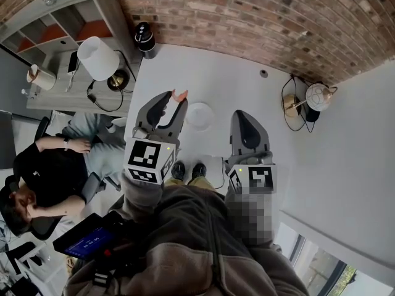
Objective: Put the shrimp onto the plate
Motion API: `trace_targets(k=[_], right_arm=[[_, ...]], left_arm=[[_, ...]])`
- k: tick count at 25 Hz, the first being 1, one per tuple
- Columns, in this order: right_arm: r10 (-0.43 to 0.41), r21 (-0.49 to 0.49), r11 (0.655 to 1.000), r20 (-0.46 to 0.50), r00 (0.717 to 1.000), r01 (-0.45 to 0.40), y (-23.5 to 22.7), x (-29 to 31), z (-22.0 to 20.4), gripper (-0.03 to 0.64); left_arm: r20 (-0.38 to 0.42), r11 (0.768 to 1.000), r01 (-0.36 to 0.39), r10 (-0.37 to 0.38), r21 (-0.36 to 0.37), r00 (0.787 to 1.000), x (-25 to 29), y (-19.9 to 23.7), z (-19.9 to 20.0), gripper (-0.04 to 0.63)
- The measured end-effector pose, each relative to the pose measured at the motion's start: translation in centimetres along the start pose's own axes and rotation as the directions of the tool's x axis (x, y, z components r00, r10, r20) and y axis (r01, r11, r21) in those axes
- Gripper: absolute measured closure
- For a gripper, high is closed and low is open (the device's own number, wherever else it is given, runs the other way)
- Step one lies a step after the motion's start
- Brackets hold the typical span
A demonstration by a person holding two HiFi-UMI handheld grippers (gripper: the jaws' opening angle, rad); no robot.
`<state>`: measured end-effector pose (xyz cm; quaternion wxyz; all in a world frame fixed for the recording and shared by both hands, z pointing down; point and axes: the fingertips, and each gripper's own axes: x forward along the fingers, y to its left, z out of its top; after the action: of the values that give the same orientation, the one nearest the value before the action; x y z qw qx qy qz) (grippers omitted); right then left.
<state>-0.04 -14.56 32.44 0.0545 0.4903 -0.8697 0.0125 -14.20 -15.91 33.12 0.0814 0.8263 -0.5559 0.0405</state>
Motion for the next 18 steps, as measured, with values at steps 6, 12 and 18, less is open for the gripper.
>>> trace_targets(k=[6, 12, 18], right_arm=[[0.018, 0.0, 1.0, 0.018, 1.0, -0.018, -1.6, 0.3, 1.0, 0.615], [0.013, 0.014, 1.0, 0.016, 1.0, -0.013, -3.6, 0.0, 0.6, 0.615], [0.024, 0.028, 0.999, -0.007, 1.0, -0.024, -3.8, 0.3, -0.3, 0.615]], left_arm=[[0.008, 1.0, -0.023, 0.023, 0.006, 1.0, 1.2, -0.7, 1.0, 0.448], [-0.004, 1.0, -0.019, 0.019, 0.006, 1.0, 2.4, -2.1, 0.7, 0.448], [-0.032, 1.0, -0.022, 0.022, 0.002, 0.999, 3.0, -2.4, -0.3, 0.448]])
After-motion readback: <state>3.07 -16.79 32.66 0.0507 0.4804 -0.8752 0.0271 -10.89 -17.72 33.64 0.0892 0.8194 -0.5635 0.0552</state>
